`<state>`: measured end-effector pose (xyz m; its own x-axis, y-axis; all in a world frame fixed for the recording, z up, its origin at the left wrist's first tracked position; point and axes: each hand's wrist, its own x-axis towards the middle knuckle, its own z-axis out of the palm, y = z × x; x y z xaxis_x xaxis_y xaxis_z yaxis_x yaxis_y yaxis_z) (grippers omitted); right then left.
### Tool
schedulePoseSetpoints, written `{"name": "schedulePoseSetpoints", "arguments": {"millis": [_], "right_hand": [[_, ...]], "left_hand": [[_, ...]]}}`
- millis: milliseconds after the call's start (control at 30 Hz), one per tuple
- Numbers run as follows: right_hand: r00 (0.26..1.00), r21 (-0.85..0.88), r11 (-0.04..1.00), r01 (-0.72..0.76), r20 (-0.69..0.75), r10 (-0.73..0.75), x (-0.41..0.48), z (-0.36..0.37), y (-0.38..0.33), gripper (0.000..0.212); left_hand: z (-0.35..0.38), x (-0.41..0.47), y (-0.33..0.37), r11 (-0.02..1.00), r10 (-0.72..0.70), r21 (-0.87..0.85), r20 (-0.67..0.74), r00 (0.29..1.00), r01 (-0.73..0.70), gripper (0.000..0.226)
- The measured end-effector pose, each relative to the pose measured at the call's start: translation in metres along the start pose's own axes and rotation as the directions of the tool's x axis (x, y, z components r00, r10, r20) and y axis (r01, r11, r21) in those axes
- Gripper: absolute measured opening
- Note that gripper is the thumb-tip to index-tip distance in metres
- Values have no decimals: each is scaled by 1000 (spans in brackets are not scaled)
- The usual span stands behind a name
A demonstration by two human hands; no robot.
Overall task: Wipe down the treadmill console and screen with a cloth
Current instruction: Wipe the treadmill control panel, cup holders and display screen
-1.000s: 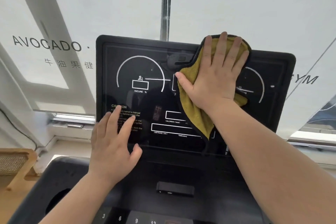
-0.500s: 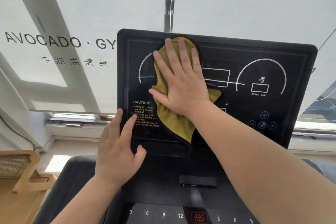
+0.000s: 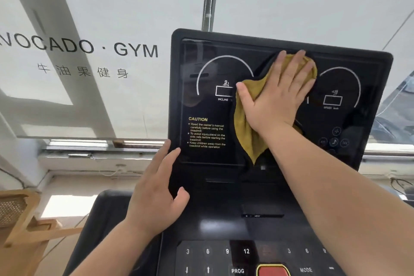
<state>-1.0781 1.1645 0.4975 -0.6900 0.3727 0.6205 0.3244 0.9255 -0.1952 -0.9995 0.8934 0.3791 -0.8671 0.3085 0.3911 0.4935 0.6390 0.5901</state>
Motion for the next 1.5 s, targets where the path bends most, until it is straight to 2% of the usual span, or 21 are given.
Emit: {"name": "schedulePoseSetpoints", "arguments": {"millis": [133,233,400,533,600,667,800,900,1000,1100,1300,1433,1500], "right_hand": [[990,-29,989,142,-8,-143,-7,4,-58,107],[950,-53,949,312,29,-311,-20,10,-88,103],[778,-63,777,626,115,-617,-67,25,-72,94],[671,-122,661,740,188,-717,-106,39,-16,94],[664,-136,650,747,194,-722,-110,39,12,95],[725,-146,710,688,169,-668,-105,34,35,98],[915,-133,908,397,136,-380,-84,25,28,109],[968,-96,970,225,136,-211,-81,24,-13,116],[942,-75,951,299,184,-282,-97,29,-53,114],[861,-70,885,460,278,-425,-123,35,-74,107],[746,27,788,615,302,-593,-153,29,-31,86],[767,26,790,612,223,-602,-157,20,-2,68],[778,22,788,615,141,-612,-150,15,1,59]], "left_hand": [[-12,3,-3,976,-40,-214,8,999,41,90],[-14,0,-9,961,-59,-273,-15,998,53,85],[-5,-17,-18,956,-30,-292,-24,999,21,79],[-1,-31,-26,978,1,-210,50,999,10,71],[-2,-36,-28,987,-12,-157,96,995,27,71],[-3,-40,-28,991,-36,-120,135,990,52,72],[-8,-43,-27,993,-88,-68,182,979,101,73],[-16,-41,-25,991,-79,-98,155,985,95,71],[-20,-37,-18,988,-76,-130,74,994,85,69],[-19,-30,-11,989,-89,-119,14,996,90,69],[-6,-13,5,997,-76,-22,-81,994,75,60],[9,2,17,994,-60,86,-74,995,67,43],[15,10,22,991,-79,100,-80,994,87,24]]}}
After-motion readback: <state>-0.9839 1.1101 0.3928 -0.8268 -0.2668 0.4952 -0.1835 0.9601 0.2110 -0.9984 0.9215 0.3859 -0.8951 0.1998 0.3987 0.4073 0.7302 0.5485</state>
